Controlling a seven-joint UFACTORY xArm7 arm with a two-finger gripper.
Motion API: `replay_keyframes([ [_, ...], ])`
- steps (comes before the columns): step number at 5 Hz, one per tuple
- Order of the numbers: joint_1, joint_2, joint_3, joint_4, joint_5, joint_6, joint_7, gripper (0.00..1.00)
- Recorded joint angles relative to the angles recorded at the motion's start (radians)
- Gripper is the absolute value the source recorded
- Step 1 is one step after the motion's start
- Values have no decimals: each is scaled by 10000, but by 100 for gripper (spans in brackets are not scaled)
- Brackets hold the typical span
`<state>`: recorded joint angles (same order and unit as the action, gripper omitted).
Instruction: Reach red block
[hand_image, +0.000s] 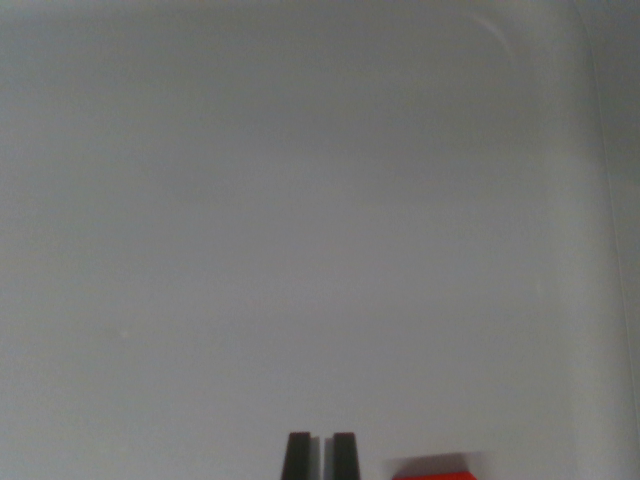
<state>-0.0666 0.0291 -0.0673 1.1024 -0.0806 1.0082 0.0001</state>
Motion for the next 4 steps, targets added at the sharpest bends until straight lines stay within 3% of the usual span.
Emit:
replay_keyframes([
  [1, 0, 0, 0, 0, 0, 0, 0, 0],
  [2, -84, 53, -86, -420, -61, -478, 33, 0],
  [3, -84, 53, -86, -420, -61, -478, 33, 0],
  [4, -172, 109, -176, -859, -125, -978, 67, 0],
])
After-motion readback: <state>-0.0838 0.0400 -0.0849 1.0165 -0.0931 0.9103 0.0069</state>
